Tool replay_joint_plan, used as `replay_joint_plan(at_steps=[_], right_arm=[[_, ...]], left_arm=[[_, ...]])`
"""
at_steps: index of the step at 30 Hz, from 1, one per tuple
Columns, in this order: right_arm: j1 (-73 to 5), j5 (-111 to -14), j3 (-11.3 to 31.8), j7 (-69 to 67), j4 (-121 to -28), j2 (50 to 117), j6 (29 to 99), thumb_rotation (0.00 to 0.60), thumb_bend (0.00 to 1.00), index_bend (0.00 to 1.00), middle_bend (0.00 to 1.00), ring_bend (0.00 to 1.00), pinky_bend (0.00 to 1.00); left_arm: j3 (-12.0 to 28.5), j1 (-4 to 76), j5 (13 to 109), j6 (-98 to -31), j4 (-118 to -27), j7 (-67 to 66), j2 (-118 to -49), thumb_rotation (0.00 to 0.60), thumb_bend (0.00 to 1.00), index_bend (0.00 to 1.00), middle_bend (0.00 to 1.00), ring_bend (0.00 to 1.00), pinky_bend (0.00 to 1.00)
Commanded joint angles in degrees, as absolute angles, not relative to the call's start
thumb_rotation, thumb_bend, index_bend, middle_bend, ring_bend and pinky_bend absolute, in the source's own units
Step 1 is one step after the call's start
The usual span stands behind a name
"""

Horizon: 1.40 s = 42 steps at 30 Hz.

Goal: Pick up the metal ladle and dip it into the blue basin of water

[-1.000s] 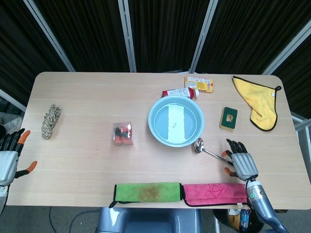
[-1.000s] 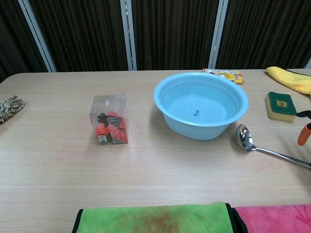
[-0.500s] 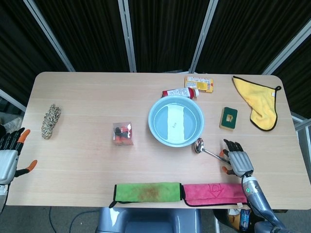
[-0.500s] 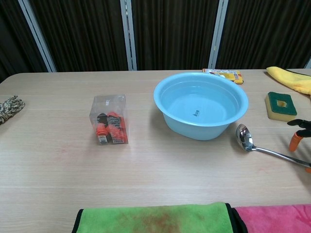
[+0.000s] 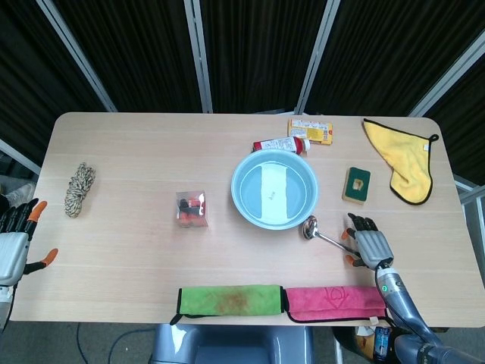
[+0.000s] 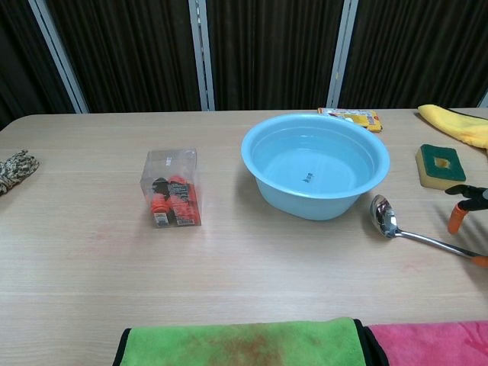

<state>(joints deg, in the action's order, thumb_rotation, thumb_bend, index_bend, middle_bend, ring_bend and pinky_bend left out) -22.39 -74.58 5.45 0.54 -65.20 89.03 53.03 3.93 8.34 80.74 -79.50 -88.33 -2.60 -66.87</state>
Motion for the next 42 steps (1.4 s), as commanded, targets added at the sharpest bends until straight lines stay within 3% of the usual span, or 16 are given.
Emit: replay_joint_plan(at_steps=[1, 32, 42], right_arm=[[-22.6, -74.3, 5.5, 0.4, -64.8, 89.2, 52.7, 0.600, 0.25, 0.37, 0.00, 0.00, 0.00], [-24.1, -73.8, 4.7, -3.0, -59.3, 92.0, 50.0, 0.600, 0.25, 0.37, 0.00, 0.00, 0.00], [-24.5, -73.9, 4.5, -2.9, -58.1, 93.0, 49.6, 0.600, 0.26, 0.47, 0.00, 0.00, 0.00]], left_arm=[[4.0, 8.4, 80.7, -79.5, -88.3, -2.7, -66.9, 0.600, 0.24, 0.00, 0.00, 0.00, 0.00], [4.2, 8.6, 79.6, -79.1, -87.9, -3.2, -67.2, 0.600, 0.24, 0.00, 0.00, 0.00, 0.00], [4.3, 8.5, 79.6, -79.4, -87.9, -2.9, -67.0, 0.600, 0.24, 0.00, 0.00, 0.00, 0.00]])
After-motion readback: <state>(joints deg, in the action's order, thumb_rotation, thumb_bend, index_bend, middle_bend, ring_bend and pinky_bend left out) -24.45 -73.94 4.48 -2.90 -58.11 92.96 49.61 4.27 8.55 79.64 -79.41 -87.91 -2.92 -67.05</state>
